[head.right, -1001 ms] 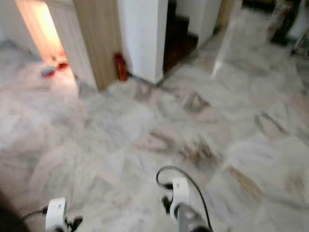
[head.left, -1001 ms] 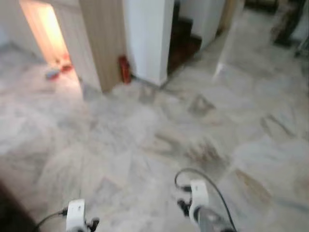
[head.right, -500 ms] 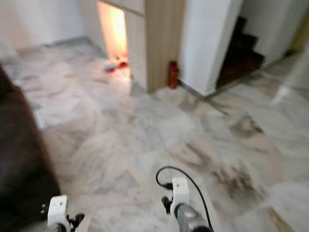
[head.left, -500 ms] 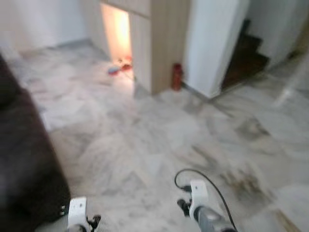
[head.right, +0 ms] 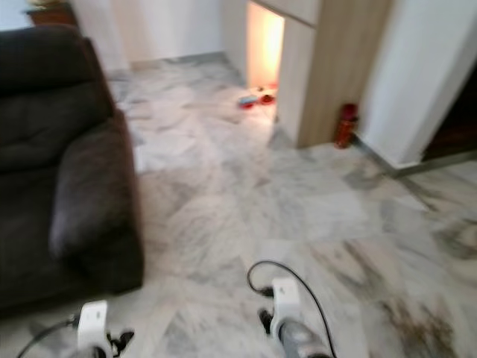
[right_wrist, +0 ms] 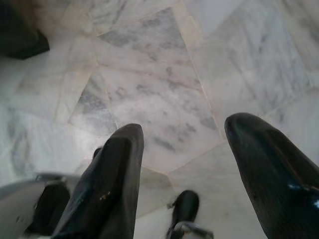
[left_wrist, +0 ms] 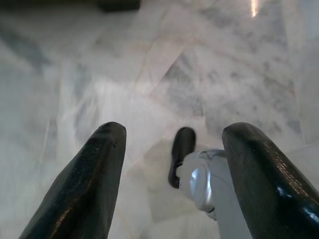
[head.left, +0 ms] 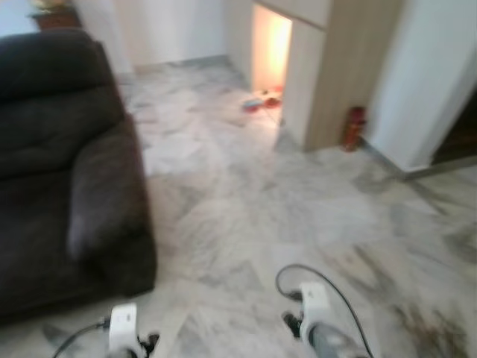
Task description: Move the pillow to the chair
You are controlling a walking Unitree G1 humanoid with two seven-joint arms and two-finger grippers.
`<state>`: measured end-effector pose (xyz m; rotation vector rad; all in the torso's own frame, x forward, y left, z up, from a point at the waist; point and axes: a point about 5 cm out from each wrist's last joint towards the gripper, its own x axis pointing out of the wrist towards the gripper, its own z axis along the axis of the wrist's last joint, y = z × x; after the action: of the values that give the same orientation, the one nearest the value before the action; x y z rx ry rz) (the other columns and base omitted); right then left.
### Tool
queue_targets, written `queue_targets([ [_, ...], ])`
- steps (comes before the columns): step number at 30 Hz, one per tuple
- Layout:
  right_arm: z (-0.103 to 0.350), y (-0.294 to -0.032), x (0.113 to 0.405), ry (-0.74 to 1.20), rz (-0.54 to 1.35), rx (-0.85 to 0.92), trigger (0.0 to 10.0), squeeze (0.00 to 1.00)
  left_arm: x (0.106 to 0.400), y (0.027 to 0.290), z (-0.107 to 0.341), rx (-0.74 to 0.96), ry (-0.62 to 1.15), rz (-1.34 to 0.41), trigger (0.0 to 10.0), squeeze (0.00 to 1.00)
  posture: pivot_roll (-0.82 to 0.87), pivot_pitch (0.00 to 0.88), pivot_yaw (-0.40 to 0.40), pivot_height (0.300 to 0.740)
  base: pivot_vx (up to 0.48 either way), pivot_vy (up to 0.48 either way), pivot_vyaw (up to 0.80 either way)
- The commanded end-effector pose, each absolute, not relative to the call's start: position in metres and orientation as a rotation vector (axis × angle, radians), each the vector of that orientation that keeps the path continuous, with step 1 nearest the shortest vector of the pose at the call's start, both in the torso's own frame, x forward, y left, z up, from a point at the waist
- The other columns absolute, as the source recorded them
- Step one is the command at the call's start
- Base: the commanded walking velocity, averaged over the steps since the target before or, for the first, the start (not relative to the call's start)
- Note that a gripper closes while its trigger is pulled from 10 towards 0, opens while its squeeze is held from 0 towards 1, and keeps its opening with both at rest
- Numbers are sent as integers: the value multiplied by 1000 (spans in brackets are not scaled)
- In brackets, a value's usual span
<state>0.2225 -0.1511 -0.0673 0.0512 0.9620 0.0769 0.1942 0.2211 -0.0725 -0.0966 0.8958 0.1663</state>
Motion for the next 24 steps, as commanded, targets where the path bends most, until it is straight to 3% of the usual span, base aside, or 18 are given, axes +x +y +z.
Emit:
queue_targets([
  [1, -64, -142, 228, 950, 99, 60, 10000, 0, 194, 224, -72, -96, 897, 178, 10000, 0, 73, 0, -31, 740, 0, 0, 800],
  [24, -64, -143, 229, 950, 104, 47, 10000, 0, 195, 224, -72, -113, 887, 195, 10000, 0, 78, 0, -36, 740, 0, 0, 800],
])
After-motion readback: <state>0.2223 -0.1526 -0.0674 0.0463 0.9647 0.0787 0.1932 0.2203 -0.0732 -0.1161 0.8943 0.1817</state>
